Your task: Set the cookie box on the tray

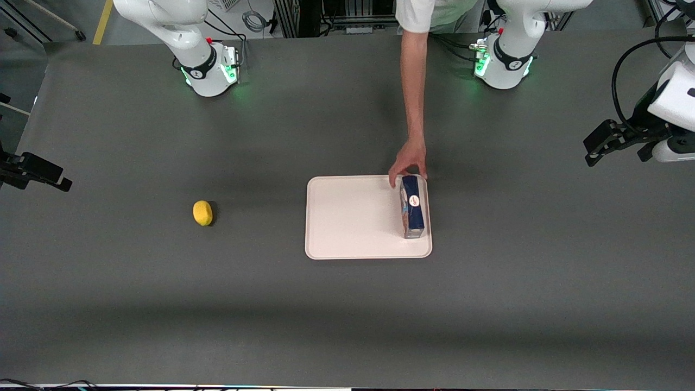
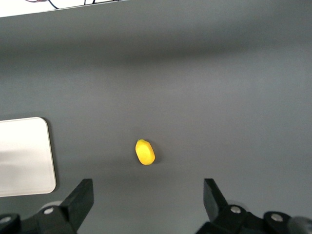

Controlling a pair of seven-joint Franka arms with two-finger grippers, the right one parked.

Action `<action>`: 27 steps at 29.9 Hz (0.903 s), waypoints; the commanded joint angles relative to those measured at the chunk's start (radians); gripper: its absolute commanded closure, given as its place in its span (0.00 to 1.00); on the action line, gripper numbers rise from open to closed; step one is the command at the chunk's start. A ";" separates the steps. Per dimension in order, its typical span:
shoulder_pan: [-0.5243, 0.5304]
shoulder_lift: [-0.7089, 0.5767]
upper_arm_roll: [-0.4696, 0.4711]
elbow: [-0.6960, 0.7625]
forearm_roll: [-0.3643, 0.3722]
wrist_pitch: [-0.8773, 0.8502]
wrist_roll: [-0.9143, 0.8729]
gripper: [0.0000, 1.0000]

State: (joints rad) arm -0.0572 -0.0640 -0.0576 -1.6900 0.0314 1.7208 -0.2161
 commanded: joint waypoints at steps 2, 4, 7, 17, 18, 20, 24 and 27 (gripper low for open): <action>0.042 0.013 -0.013 0.036 -0.007 -0.029 0.009 0.00; 0.048 0.013 -0.025 0.036 -0.007 -0.029 0.027 0.00; 0.043 0.013 -0.022 0.038 -0.007 -0.029 0.032 0.00; 0.037 0.013 -0.021 0.038 -0.007 -0.029 0.032 0.00; 0.037 0.013 -0.021 0.038 -0.007 -0.029 0.032 0.00; 0.037 0.013 -0.021 0.038 -0.008 -0.029 0.032 0.00; 0.037 0.013 -0.021 0.038 -0.008 -0.030 0.032 0.00; 0.039 0.013 -0.019 0.038 -0.010 -0.030 0.032 0.00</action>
State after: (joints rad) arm -0.0261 -0.0640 -0.0721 -1.6854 0.0313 1.7192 -0.1965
